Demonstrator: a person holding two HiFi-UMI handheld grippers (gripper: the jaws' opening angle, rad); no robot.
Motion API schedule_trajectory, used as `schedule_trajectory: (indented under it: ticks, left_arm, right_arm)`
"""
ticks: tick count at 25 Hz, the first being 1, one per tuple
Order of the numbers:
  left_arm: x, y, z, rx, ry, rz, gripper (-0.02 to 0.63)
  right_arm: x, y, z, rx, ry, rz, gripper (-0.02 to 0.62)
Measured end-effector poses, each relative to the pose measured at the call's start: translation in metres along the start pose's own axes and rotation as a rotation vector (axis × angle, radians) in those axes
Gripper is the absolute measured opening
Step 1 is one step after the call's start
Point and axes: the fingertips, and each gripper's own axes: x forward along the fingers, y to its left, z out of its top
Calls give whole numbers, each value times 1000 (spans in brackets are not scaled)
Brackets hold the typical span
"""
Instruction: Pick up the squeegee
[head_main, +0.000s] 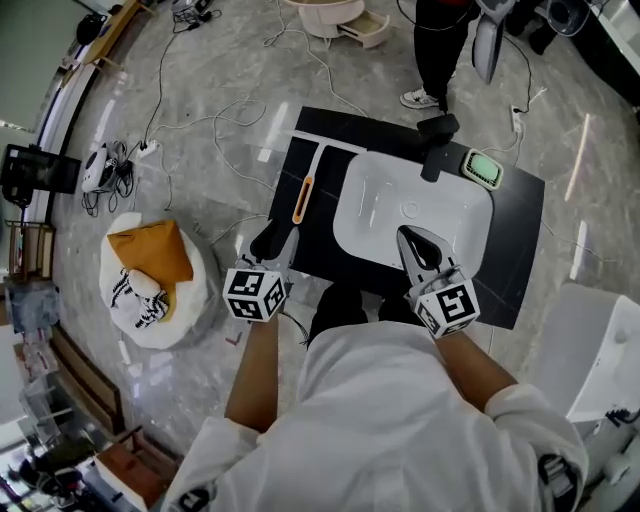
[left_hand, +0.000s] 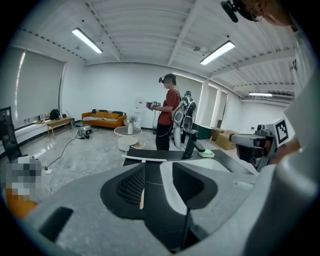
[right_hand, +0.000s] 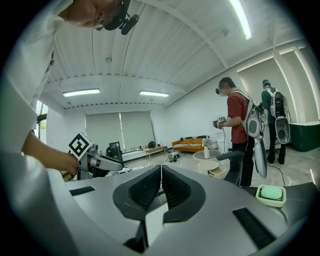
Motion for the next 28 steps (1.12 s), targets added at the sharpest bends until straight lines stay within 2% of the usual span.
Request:
schedule_trajectory:
  ticks: [10,19,28]
  left_arm:
    - [79,54,11,30,114,-125,170]
    - [149,63,10,53,214,-230,172]
    - [206,65,-14,96,334,-254,172]
  right_arm:
    - [37,-18,2,8,18,-144,15]
    - [40,-44,-13,33,53,-257,15]
    - [33,-66,-29,72,84,-327,15]
